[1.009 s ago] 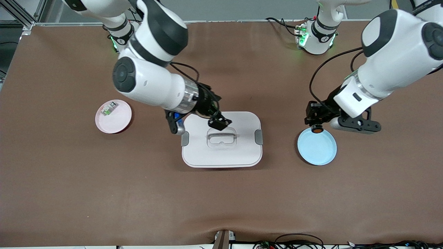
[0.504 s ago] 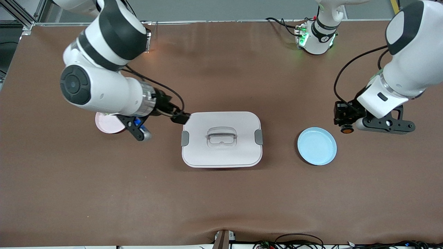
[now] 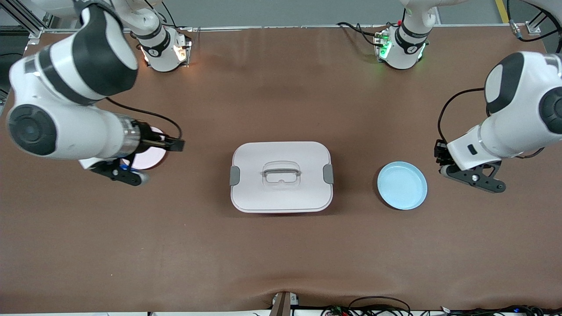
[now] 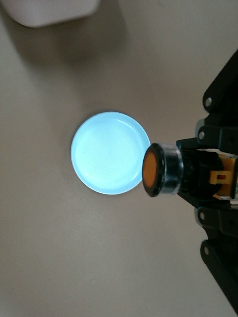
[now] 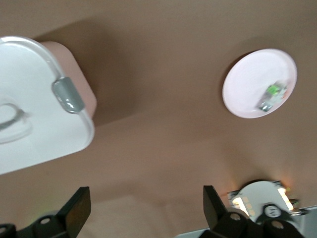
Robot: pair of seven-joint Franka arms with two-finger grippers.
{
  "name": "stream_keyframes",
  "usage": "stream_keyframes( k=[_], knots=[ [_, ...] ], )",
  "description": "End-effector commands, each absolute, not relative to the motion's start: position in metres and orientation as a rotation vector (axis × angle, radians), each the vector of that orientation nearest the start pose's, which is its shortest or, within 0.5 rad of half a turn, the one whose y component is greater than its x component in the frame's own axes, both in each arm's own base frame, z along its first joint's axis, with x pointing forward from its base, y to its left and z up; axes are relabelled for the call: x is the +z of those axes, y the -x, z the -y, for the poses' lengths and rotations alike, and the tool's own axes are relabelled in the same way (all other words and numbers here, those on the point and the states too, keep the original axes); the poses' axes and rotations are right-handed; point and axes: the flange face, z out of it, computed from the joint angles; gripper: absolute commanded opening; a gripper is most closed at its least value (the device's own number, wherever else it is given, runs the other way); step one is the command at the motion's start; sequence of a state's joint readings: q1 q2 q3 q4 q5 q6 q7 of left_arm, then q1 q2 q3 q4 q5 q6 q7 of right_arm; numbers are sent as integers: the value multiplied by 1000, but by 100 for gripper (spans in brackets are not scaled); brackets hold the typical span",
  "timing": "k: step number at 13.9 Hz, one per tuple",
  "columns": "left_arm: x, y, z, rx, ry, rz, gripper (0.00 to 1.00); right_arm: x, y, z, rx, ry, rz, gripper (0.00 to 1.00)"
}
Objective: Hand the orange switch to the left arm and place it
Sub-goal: 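Carry the switch toward the blue plate while the right gripper withdraws, then lower the switch onto the blue plate and open the left gripper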
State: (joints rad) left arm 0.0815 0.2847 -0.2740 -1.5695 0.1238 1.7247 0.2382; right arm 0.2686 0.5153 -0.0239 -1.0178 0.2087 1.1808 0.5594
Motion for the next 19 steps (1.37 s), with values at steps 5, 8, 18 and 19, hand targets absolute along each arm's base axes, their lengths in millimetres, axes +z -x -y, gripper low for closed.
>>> stream_keyframes(
  k=[5,8,18,19],
  knots=[
    [416,-617,68,137,2895,-1232,0,542,-623,-121,697,3104,-190,100],
    [391,-611,66,130,2810,-1456,0,542,-621,-115,724,3140,-177,100],
    [270,-593,73,-52,2366,-2098,0,534,-630,-12,767,3065,6,100],
    [260,-593,74,-45,2346,-2132,0,534,-630,-5,766,3058,13,100]
  ],
)
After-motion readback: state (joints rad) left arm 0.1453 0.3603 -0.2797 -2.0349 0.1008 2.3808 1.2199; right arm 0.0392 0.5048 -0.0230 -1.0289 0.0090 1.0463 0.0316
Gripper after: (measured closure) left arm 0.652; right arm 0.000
